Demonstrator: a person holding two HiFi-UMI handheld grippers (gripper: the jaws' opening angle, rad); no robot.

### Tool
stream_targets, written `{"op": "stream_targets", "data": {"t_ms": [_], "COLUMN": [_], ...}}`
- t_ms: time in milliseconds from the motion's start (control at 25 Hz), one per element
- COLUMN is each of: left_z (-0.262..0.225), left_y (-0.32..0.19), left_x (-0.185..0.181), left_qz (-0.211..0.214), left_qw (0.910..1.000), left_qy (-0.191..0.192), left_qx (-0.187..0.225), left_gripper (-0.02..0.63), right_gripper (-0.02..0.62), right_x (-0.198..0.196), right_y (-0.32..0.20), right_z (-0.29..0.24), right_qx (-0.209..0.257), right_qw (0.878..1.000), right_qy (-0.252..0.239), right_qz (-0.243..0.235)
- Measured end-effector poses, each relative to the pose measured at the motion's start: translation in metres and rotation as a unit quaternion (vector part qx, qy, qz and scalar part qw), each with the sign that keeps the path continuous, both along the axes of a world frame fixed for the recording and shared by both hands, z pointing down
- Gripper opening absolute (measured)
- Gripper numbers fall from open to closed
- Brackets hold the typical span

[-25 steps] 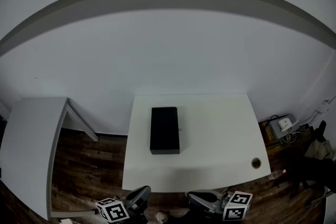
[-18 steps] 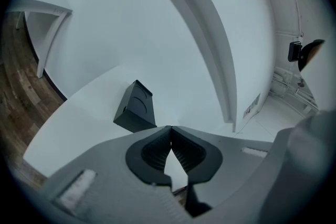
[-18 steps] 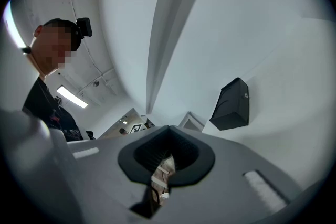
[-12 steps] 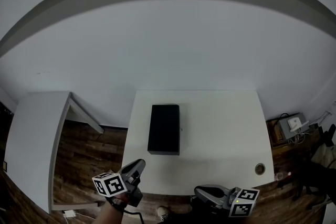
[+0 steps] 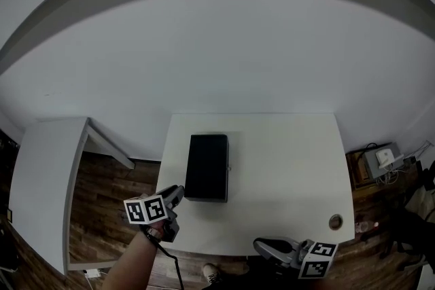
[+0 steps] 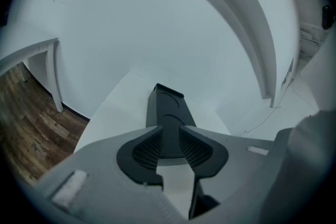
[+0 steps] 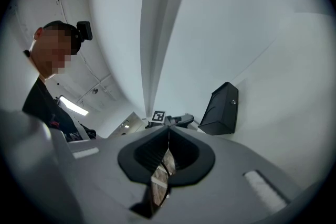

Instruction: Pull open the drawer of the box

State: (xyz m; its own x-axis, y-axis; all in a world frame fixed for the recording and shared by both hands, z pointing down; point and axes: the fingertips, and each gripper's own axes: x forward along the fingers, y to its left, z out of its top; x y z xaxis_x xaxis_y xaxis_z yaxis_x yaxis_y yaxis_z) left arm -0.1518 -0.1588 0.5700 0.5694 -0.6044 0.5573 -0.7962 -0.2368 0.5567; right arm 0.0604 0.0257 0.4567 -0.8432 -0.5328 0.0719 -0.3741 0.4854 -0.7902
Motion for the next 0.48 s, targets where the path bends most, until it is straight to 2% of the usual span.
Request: {"op": "stream_targets", "data": {"t_ms": [120,480], "left_z": [0.013,0.039], "left_y": [-0.015,-0.041], "left_x": [-0.006,0.002], "left_qz": [-0.003,0.010], "left_qw": [0.9996,0.9972], "left_qy": [-0.026,-0.062], "left_qx": [-0.012,-0.041], "left_gripper": [0.103,0.103], "right_gripper": [0.006,0.006], "right_x": [0.005,0.019], "right_y": [-0.003,-0.006], "right_z": [0.004,0.011], "right_qx": [-0.006,-0.019], "right_qw": [1.000,1.000], "right_qy": [-0.001,0.001], "right_qz": [0.003,0.021]}}
